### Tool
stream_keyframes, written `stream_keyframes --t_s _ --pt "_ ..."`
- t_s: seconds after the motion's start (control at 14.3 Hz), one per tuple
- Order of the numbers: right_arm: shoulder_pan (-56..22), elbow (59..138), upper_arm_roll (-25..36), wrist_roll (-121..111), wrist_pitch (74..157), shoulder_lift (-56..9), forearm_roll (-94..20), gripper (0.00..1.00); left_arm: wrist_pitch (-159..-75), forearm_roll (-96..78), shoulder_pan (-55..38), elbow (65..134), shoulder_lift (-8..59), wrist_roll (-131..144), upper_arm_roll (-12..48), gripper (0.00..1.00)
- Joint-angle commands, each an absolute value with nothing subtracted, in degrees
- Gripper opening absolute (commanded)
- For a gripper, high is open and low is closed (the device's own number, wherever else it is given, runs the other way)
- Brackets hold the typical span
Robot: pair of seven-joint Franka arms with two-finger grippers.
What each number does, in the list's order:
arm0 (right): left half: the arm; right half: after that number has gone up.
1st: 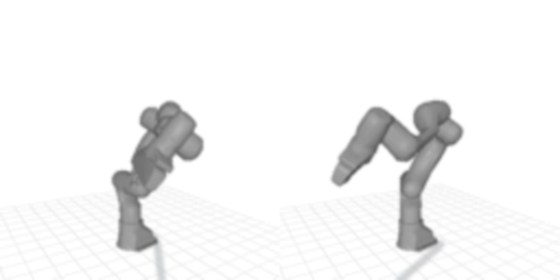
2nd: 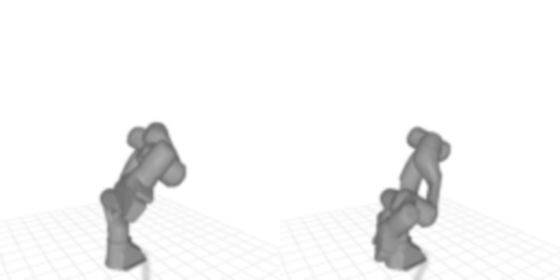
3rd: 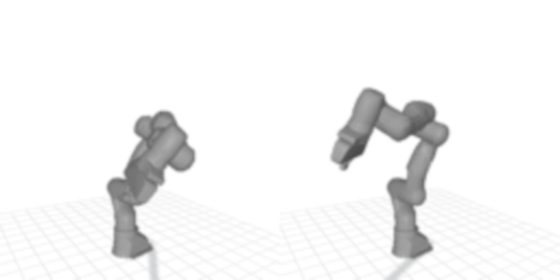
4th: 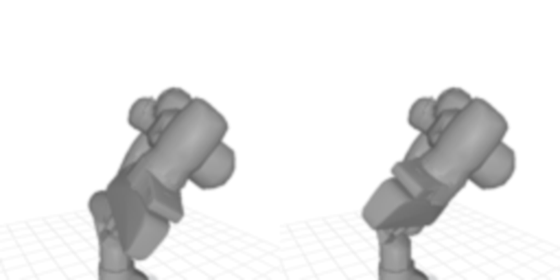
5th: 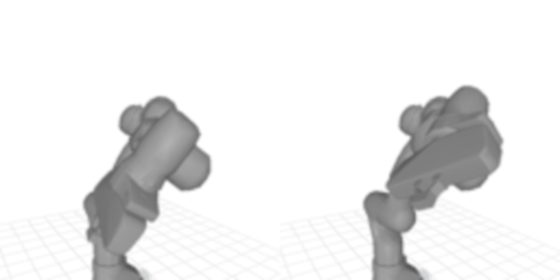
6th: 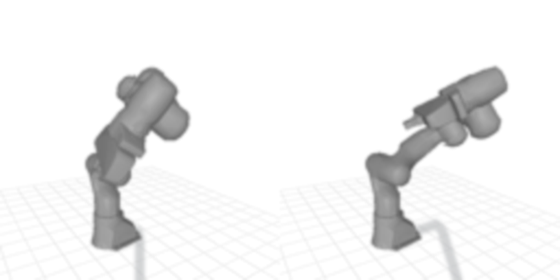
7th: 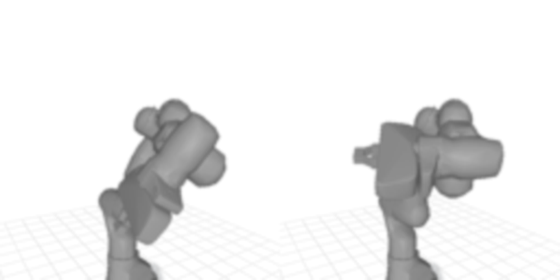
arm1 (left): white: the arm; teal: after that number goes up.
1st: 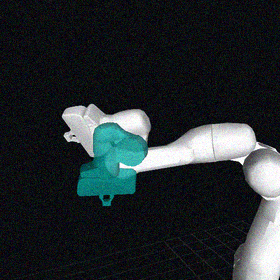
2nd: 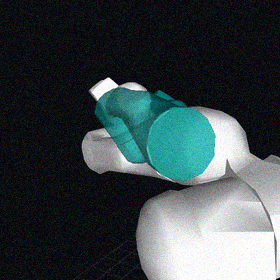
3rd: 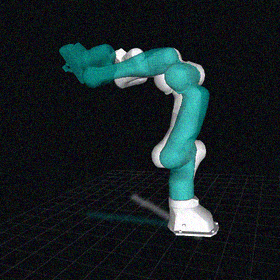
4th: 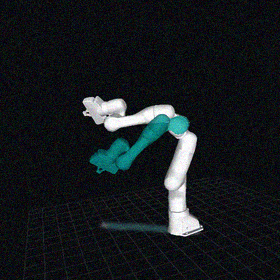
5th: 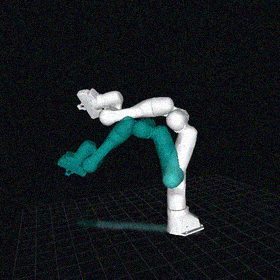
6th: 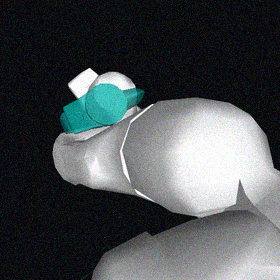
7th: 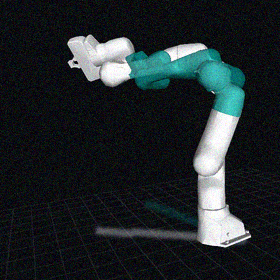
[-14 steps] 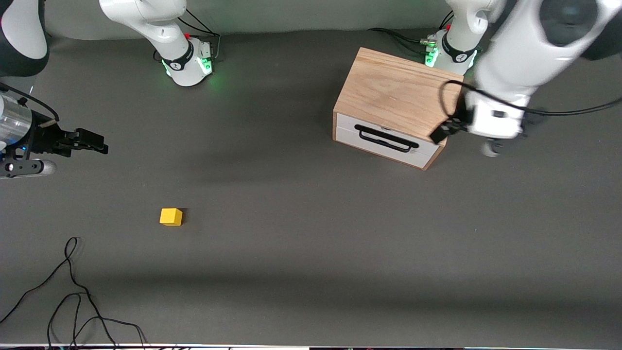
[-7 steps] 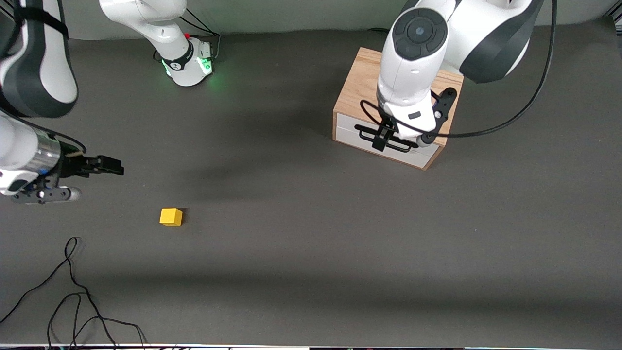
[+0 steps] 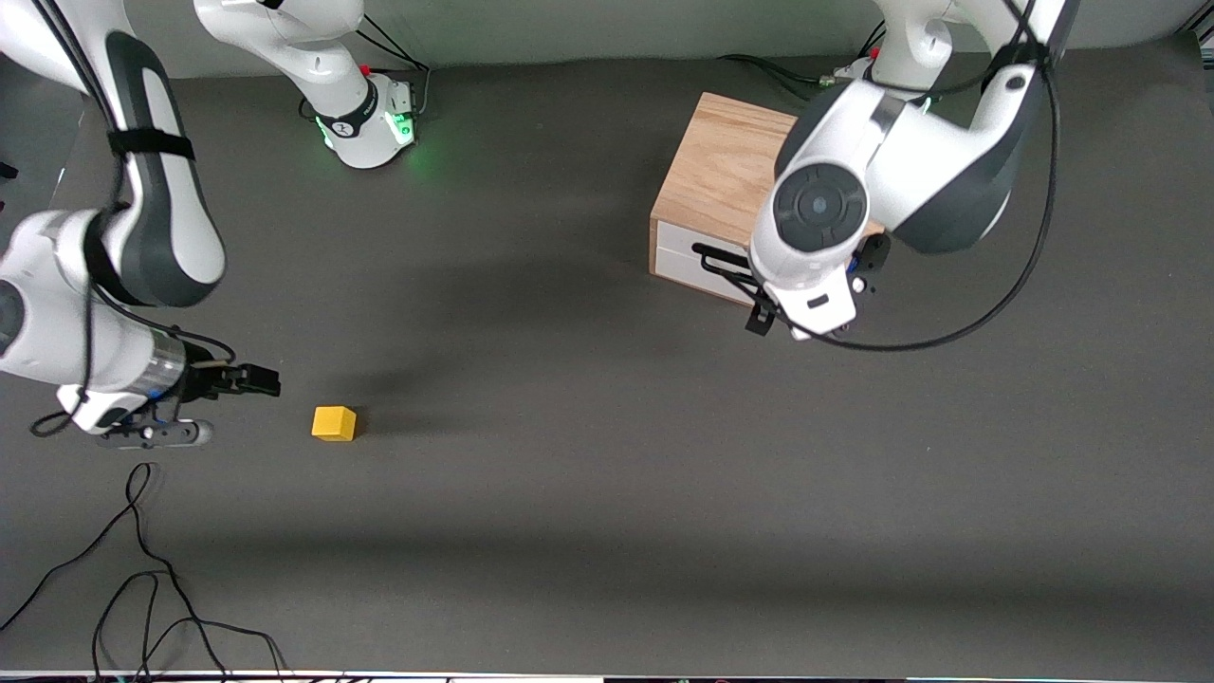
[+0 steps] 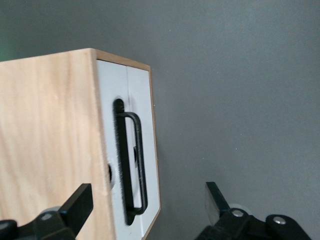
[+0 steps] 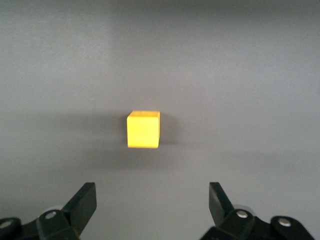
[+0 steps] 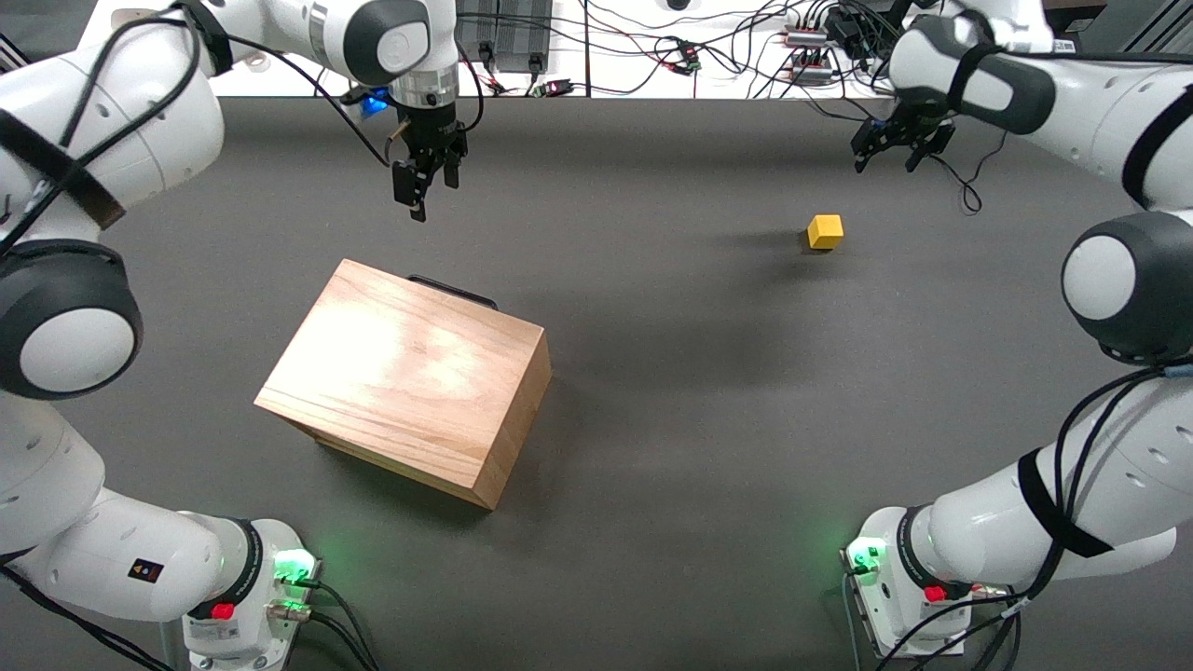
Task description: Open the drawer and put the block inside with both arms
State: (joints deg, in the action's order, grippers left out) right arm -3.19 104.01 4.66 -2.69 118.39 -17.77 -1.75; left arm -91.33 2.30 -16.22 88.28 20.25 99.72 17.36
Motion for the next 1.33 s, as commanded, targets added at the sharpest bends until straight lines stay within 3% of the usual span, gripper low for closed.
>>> stream_keyframes --t_s 0.0,0.35,0.84,1.26 --pt "-2.81 106.34 4.31 -2.29 127.05 -21.51 -0.88 1.0 -96.57 1.41 -16.08 94.02 19.42 101.34 17.49 1.0" --pt "-3.95 108.72 4.22 -1.76 137.71 -27.94 -0.97 1.0 -103.43 1.67 -16.78 98.51 21.0 105.11 17.49 1.0" --pt "-5.54 110.56 4.13 -1.49 145.09 -31.55 -1.76 1.0 -108.98 1.84 -18.63 105.28 21.27 105.9 17.49 1.0" --pt "-5.71 112.76 4.13 -1.49 148.01 -32.34 -1.67 1.0 -110.57 2.46 -18.81 106.26 23.03 106.26 17.49 1.0"
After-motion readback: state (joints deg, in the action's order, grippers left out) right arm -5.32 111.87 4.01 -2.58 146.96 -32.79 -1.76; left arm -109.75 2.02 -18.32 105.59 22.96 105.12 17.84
